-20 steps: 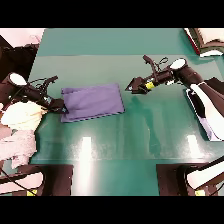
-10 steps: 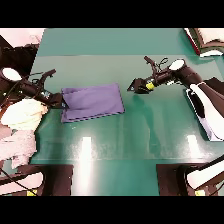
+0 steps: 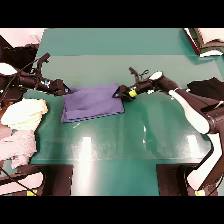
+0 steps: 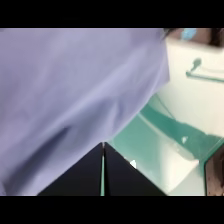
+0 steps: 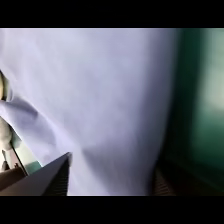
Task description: Fold the shirts.
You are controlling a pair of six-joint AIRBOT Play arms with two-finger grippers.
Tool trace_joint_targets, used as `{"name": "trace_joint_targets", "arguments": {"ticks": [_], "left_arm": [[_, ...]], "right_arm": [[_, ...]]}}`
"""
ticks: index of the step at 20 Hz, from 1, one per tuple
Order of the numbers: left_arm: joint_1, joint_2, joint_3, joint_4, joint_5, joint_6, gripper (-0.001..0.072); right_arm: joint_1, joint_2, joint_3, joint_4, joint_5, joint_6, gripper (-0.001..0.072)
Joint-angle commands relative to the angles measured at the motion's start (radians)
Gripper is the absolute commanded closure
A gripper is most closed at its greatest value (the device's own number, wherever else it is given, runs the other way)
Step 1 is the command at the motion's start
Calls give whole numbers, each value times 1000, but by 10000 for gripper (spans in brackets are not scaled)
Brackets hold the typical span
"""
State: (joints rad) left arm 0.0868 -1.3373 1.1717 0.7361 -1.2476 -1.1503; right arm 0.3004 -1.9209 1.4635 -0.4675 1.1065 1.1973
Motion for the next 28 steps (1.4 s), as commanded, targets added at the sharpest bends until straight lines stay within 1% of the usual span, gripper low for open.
{"name": "trace_joint_targets", "arguments": {"ticks": [1, 2, 3, 4, 5, 6, 7, 9, 12, 14, 16, 18, 19, 21, 23, 26, 28], "left_arm": [[0, 1, 2, -11, 36, 6, 681], [0, 1, 2, -11, 35, 6, 681], [0, 1, 2, -12, 35, 6, 681], [0, 1, 2, -12, 35, 6, 681], [0, 1, 2, -12, 34, 6, 681], [0, 1, 2, -12, 32, 6, 681], [0, 1, 2, -12, 31, 6, 681], [0, 1, 2, -12, 21, 6, 681], [0, 1, 2, -12, -1, 4, 682], [-11, 1, 2, -9, 3, 3, 682], [-44, 0, 2, -7, 26, 2, 682], [-97, 0, 2, -7, 72, -3, 682], [-128, 0, 2, -7, 100, -3, 682], [-195, 0, 2, -7, 163, -4, 682], [-249, 0, 2, -7, 198, -5, 681], [-291, 0, 2, -7, 204, -8, 682], [-293, 0, 2, -6, 204, -40, 681]], "right_arm": [[87, -24, 2, 58, -100, -33, 161], [105, -24, 3, 58, -116, -39, 162], [117, -24, 3, 58, -123, -46, 243], [129, -24, 3, 58, -123, -64, 362], [134, -24, 3, 58, -119, -89, 450], [137, -22, 2, 58, -113, -119, 635], [137, -16, 2, 57, -108, -143, 696], [122, 25, -1, 44, -103, -153, 698], [14, 172, -65, 31, -113, -153, 700], [-109, 289, -128, -53, -113, -140, 700], [-259, 393, -181, -164, -115, -75, 700], [-420, 478, -223, -218, -140, -68, 701], [-498, 511, -235, -215, -160, -68, 700], [-648, 554, -237, -214, -185, -67, 700], [-768, 582, -237, -215, -201, -60, 700], [-900, 589, -237, -213, -233, -60, 701], [-948, 589, -235, -213, -256, -61, 701]]}}
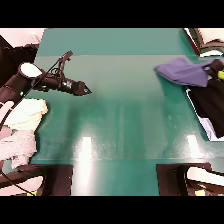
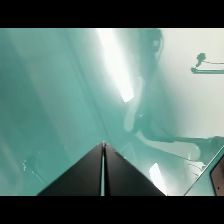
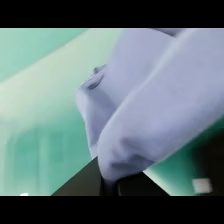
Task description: Fold the shirts.
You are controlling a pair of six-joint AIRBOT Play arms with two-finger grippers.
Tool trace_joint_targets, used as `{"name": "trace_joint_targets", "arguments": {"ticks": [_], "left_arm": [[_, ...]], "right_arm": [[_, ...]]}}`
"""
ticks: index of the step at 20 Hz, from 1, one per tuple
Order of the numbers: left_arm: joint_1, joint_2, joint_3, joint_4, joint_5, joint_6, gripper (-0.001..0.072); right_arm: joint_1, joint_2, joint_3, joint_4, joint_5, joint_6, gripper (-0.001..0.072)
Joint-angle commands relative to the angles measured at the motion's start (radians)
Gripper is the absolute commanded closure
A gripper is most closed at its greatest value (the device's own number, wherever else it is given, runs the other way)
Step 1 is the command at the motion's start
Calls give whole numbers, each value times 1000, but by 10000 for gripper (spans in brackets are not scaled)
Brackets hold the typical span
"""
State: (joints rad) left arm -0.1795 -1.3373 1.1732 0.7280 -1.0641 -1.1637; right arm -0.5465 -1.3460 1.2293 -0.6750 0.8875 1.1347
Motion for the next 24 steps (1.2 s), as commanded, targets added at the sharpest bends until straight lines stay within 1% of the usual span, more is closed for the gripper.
{"name": "trace_joint_targets", "arguments": {"ticks": [1, 4, 9, 13, 16, 19, 23, 24], "left_arm": [[-26, 0, 0, 2, 23, -35, 682], [-26, 0, 0, 3, 22, -36, 681], [-26, 0, 0, 6, 22, -34, 681], [-26, 0, 0, 8, 21, -33, 681], [-26, 0, 0, 21, 16, -33, 681], [-26, 0, 0, 31, 0, -32, 681], [-26, 0, 0, 32, -3, -32, 681], [-26, 0, 0, 32, -3, -32, 681]], "right_arm": [[-120, 14, 3, -5, -43, 2, 701], [-160, 14, 87, -6, -11, -1, 701], [-224, 37, 294, -10, 162, -10, 700], [-304, 110, 293, -35, 243, 36, 700], [-343, 184, 200, -174, 269, 81, 700], [-364, 267, 68, -354, 288, 136, 698], [-365, 369, -85, -631, 312, 282, 694], [-365, 387, -111, -697, 327, 312, 672]]}}
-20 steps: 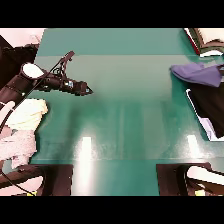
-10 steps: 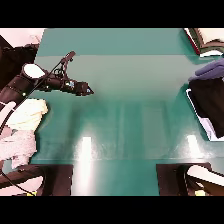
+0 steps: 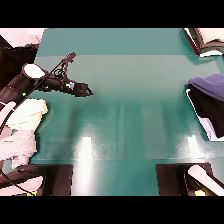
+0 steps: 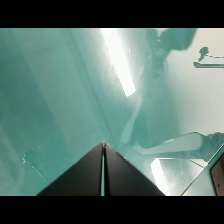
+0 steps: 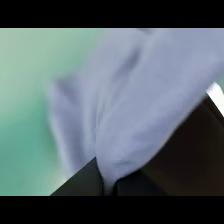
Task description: Fold the shirts.
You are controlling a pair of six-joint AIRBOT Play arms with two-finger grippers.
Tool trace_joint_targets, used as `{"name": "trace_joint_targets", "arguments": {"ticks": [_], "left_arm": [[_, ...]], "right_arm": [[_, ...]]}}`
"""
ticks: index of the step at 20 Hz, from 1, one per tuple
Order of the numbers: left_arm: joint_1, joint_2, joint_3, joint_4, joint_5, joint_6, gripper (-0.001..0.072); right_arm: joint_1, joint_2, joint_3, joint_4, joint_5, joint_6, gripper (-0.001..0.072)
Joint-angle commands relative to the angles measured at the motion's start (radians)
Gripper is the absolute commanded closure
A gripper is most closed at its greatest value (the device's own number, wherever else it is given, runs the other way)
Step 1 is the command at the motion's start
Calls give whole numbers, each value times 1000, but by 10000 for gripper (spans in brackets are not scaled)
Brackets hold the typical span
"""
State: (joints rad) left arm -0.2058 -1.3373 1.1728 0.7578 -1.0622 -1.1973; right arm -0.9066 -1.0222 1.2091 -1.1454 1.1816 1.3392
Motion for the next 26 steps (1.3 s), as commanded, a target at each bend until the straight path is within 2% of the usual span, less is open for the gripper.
{"name": "trace_joint_targets", "arguments": {"ticks": [1, 2, 3, 7, 11, 12, 13, 15, 16, 21, 26], "left_arm": [[0, 0, 1, 2, -5, 2, 681], [0, 0, 1, 2, -5, 3, 681], [0, 0, 1, 2, -6, 7, 681], [0, 0, 1, 2, -35, 27, 681], [0, 0, 1, -3, -41, 26, 680], [0, 0, 1, -3, -48, 26, 681], [0, 0, 1, -3, -45, 26, 680], [0, 0, 1, -4, -45, 26, 681], [0, 0, 1, -3, -45, 26, 680], [0, 0, 1, -4, -45, 26, 681], [0, 0, 1, -4, -45, 26, 680]], "right_arm": [[-5, 80, -113, -292, 45, 132, 470], [-5, 95, -133, -331, 48, 148, 251], [-5, 109, -148, -352, 50, 156, 116], [-5, 157, -152, -295, 50, 161, 113], [38, 204, -152, 32, 57, 160, 121], [85, 214, -152, 93, 58, 159, 227], [142, 223, -152, 127, 58, 159, 362], [283, 236, -151, 131, 58, 159, 603], [355, 236, -150, 131, 58, 159, 691], [646, 235, -150, 120, 48, 159, 697], [720, 235, -150, 124, 73, 160, 697]]}}
